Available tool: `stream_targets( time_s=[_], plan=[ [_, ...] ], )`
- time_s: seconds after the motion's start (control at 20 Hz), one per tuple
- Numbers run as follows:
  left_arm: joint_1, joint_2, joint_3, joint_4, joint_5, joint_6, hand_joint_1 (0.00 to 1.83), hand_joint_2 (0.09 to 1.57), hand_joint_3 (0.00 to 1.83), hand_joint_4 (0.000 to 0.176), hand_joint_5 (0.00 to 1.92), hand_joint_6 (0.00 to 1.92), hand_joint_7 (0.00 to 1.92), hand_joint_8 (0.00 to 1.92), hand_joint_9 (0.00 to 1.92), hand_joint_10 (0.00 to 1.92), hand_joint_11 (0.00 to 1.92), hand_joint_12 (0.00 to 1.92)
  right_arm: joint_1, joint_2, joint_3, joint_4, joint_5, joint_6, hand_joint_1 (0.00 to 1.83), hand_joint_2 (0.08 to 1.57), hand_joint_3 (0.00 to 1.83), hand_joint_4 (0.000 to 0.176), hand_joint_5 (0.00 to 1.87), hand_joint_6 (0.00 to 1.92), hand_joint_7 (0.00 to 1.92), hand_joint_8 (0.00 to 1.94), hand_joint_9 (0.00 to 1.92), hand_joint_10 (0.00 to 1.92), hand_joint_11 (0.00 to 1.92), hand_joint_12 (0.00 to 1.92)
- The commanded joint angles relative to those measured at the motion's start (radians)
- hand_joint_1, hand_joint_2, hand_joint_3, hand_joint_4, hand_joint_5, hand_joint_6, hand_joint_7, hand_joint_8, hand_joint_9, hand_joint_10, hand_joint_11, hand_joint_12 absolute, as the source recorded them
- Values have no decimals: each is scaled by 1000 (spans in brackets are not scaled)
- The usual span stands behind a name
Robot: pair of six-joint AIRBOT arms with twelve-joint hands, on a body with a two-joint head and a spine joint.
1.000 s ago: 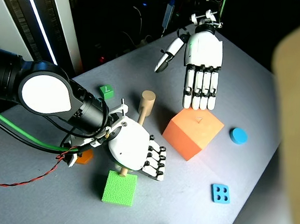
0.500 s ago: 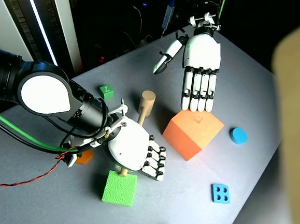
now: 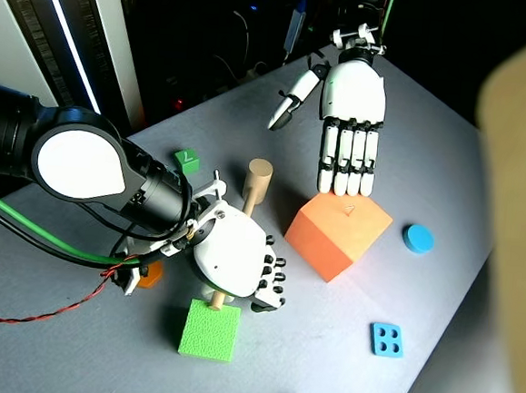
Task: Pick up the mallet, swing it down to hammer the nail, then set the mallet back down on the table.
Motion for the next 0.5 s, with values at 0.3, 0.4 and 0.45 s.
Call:
stream_targets(
  time_s=[0.3,0.4,0.45],
  plan=[
    [0,-5,3,-21,-78,-10,0,1083,2,0,27,7,28,8,36,10,26,12,3,4,2,-5,15,-5,1140,1145,11,0,881,1178,637,1894,642,1882,579,1914],
    [0,-5,3,-21,-78,-10,0,1093,6,0,34,8,32,7,37,7,35,17,5,5,0,-5,15,-6,1140,1148,4,0,892,1161,734,1941,807,1921,812,1921],
    [0,-5,3,-21,-78,-10,0,1098,8,0,30,6,27,4,30,4,27,13,7,7,-2,-5,15,-6,1133,1161,6,0,865,1200,761,1941,867,1921,912,1921]
  ],
)
